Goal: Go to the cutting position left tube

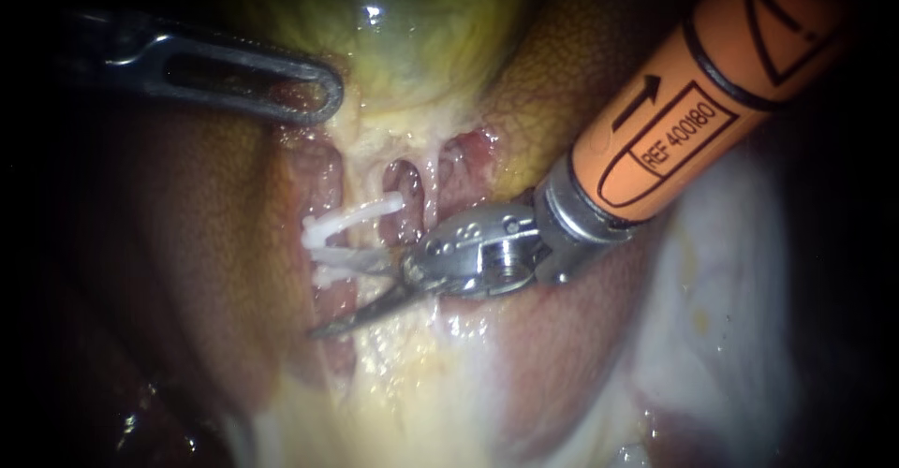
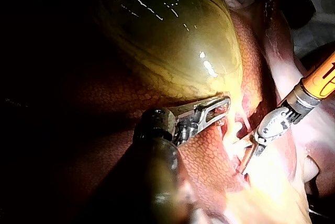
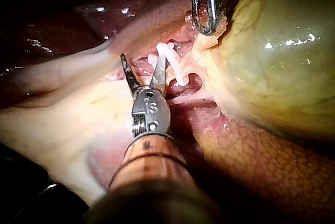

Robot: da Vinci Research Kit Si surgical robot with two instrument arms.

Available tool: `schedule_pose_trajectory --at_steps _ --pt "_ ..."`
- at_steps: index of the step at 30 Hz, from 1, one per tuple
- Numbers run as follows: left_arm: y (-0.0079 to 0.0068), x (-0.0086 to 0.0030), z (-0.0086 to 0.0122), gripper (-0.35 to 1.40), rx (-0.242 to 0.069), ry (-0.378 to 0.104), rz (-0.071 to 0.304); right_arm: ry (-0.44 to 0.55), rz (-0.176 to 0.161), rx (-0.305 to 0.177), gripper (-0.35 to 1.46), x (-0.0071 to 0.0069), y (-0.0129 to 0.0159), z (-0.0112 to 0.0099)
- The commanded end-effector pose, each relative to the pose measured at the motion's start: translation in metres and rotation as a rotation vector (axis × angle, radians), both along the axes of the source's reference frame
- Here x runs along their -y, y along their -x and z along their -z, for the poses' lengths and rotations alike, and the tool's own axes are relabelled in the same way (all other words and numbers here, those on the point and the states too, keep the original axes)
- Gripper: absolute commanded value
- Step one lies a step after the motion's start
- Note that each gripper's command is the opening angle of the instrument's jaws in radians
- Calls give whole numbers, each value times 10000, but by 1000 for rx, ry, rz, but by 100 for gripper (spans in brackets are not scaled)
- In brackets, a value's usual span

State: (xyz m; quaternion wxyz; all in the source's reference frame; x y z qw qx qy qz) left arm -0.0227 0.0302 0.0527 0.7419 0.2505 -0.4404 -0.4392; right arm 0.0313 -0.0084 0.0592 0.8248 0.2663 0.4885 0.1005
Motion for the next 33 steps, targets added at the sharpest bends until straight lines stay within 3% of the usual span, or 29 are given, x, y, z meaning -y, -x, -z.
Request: schedule_pose_trajectory --at_steps 1,19,33 --pt "0 0 0 -35 0 0 0 0 0 -1 117 0 1 2" --pt "-4 0 0 -35 2 0 -3 -21 1 -16 117 -16 54 59" --pt "-7 0 0 -35 3 0 -4 -28 9 -20 119 -21 84 59"
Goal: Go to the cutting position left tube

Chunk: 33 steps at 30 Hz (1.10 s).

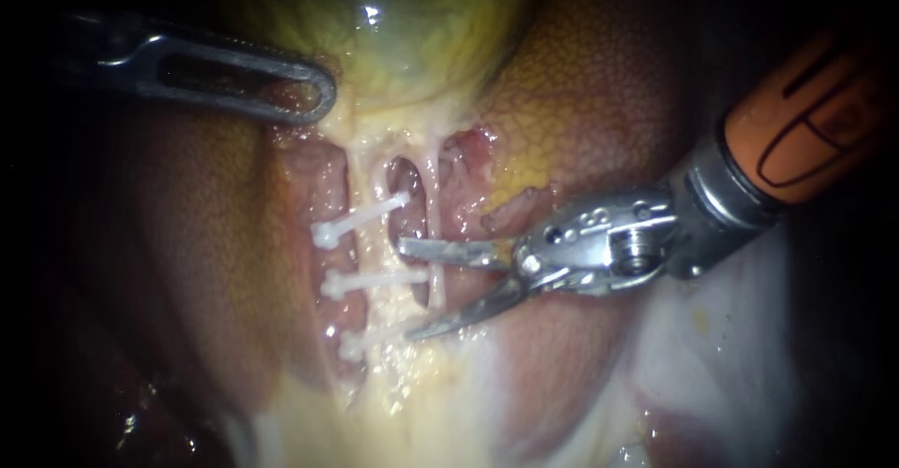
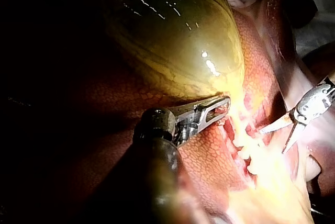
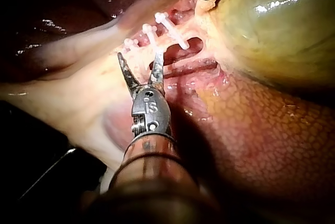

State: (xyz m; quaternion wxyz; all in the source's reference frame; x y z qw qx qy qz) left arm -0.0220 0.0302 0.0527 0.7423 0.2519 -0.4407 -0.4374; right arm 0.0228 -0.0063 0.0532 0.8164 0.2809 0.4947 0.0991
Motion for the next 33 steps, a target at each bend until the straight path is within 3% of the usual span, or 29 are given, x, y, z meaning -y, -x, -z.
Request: schedule_pose_trajectory --at_steps 1,12,19,26,33 --pt "0 0 0 -35 0 0 0 -6 -4 4 119 0 0 -4" --pt "0 0 0 -35 0 0 0 -55 -31 30 123 -6 2 -53" --pt "-1 0 -1 -35 1 0 -1 -94 -40 21 123 -17 1 -68" --pt "-1 -1 -2 -35 1 1 -1 -190 -18 -45 123 -24 -10 -74" --pt "-1 -1 -3 -35 1 1 -1 -326 8 -158 123 -28 -32 -76"
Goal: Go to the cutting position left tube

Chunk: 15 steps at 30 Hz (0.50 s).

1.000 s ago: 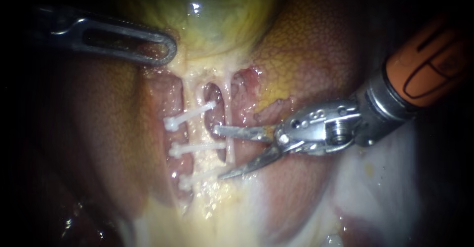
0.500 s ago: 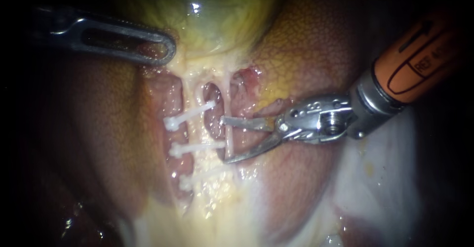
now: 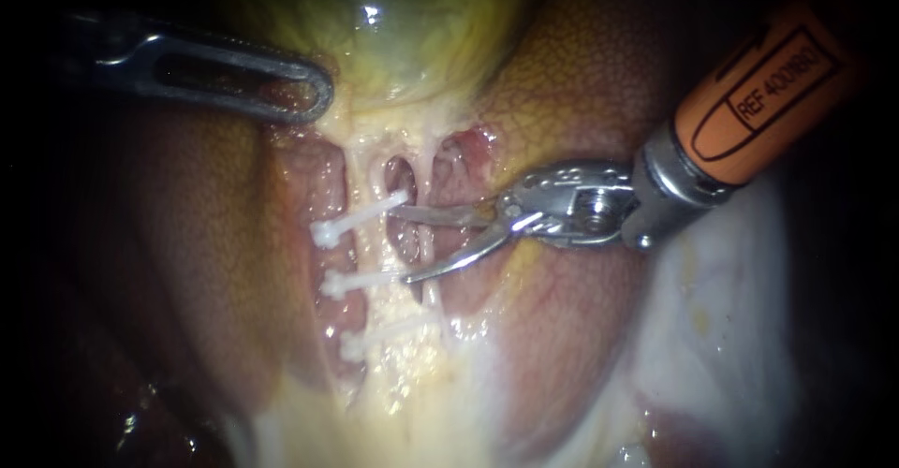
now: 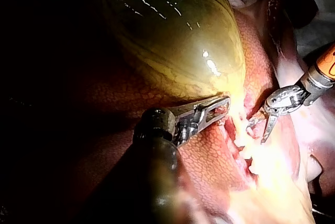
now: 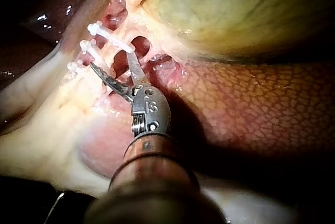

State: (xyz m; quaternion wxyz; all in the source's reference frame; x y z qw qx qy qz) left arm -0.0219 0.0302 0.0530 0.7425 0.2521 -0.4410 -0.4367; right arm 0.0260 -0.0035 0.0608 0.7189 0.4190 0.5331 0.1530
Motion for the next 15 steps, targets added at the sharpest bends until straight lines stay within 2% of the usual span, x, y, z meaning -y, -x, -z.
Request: schedule_pose_trajectory --at_steps 1,3,9,15 --pt "0 0 0 -35 0 0 0 -11 4 -14 123 0 -2 1" --pt "0 0 0 -35 0 0 0 -38 17 -38 121 2 -9 2" --pt "1 0 0 -35 0 0 1 -38 40 -71 117 6 -26 4" --pt "2 0 0 -35 -1 0 1 -61 33 -159 112 8 -41 7"
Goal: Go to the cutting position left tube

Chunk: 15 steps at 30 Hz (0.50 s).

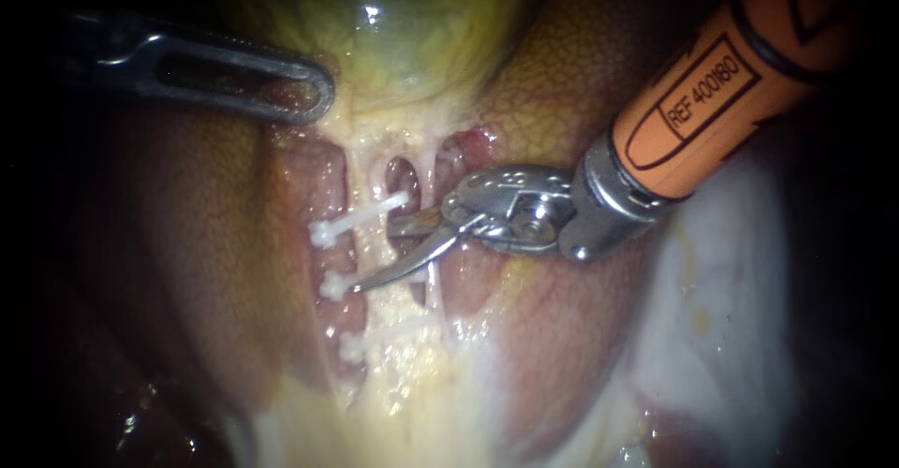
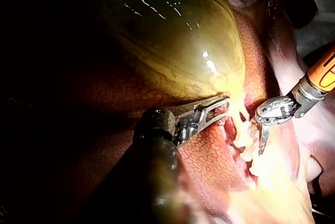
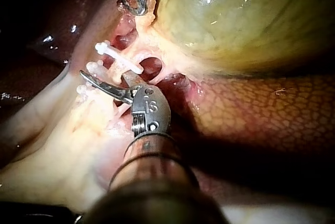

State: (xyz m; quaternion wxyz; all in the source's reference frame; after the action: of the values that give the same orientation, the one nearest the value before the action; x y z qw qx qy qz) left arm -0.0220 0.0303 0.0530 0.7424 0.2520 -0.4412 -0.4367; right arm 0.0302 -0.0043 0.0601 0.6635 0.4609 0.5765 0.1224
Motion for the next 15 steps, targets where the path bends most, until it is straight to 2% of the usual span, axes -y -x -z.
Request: schedule_pose_trajectory --at_steps 1,5,13,15 --pt "0 0 0 -35 -1 0 1 -3 0 -11 111 0 -2 0" --pt "1 0 0 -35 -1 0 1 -14 11 -56 102 1 -9 2" --pt "2 0 0 -35 -1 0 2 -29 28 -111 97 1 -25 3" --pt "2 0 0 -35 -2 0 2 -36 18 -124 97 0 -28 3"
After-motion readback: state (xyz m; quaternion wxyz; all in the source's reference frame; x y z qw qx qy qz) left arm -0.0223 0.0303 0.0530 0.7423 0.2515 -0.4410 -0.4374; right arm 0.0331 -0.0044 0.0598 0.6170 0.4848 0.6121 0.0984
